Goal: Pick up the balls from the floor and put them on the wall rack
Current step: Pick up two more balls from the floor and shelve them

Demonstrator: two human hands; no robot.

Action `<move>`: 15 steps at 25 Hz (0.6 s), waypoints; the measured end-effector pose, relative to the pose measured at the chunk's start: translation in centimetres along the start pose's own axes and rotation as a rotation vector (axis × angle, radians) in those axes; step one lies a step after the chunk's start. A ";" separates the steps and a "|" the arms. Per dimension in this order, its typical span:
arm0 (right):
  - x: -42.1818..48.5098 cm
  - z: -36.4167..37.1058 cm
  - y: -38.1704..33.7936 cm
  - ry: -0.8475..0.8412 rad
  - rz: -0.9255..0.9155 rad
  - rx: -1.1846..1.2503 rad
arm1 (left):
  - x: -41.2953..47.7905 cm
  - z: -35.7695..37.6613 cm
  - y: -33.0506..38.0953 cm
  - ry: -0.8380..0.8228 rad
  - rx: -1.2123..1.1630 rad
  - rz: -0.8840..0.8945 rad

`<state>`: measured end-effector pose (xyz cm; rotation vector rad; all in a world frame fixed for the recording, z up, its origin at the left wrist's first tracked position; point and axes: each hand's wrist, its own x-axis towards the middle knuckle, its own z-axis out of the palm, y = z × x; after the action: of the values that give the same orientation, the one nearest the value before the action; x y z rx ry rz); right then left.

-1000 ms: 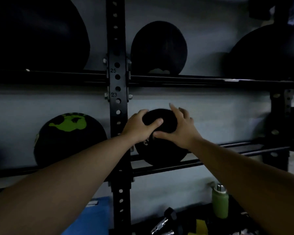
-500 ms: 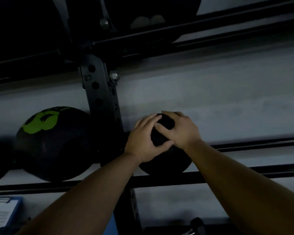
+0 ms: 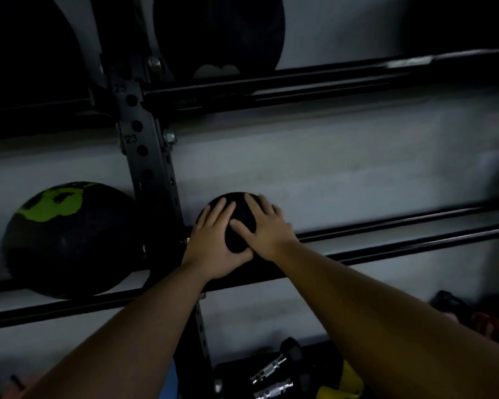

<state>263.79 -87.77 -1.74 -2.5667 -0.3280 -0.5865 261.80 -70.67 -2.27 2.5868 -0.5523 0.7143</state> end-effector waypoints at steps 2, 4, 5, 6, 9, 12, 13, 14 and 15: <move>-3.6 -1.7 -0.5 -0.155 0.065 -0.143 | -2.2 -1.7 0.7 -0.082 -0.034 -0.022; -7.4 -4.0 -1.3 -0.220 0.087 -0.309 | -4.3 -4.3 0.7 -0.113 -0.059 0.033; -9.5 -5.3 -2.0 -0.198 0.103 -0.353 | -5.4 -5.6 0.8 -0.112 -0.067 0.068; -11.7 -6.3 -2.6 -0.155 0.132 -0.360 | -6.5 -6.7 0.8 -0.109 -0.085 0.088; -19.3 -8.4 -5.0 -0.060 0.267 -0.365 | -10.5 -9.2 1.6 -0.139 -0.173 0.128; -27.6 -9.4 -7.5 -0.044 0.407 -0.383 | -15.2 -10.2 2.9 -0.198 -0.186 0.235; -30.3 -10.1 -8.3 -0.044 0.449 -0.381 | -16.7 -10.6 3.5 -0.222 -0.190 0.274; -33.3 -11.1 -9.3 -0.037 0.491 -0.389 | -18.2 -11.0 4.5 -0.255 -0.198 0.314; -36.2 -12.4 -10.3 -0.017 0.527 -0.398 | -19.5 -11.4 5.7 -0.284 -0.202 0.351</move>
<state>224.29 -89.67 -4.42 -2.8617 0.5006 -0.4611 239.25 -64.96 -2.46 2.4381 -1.1262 0.3682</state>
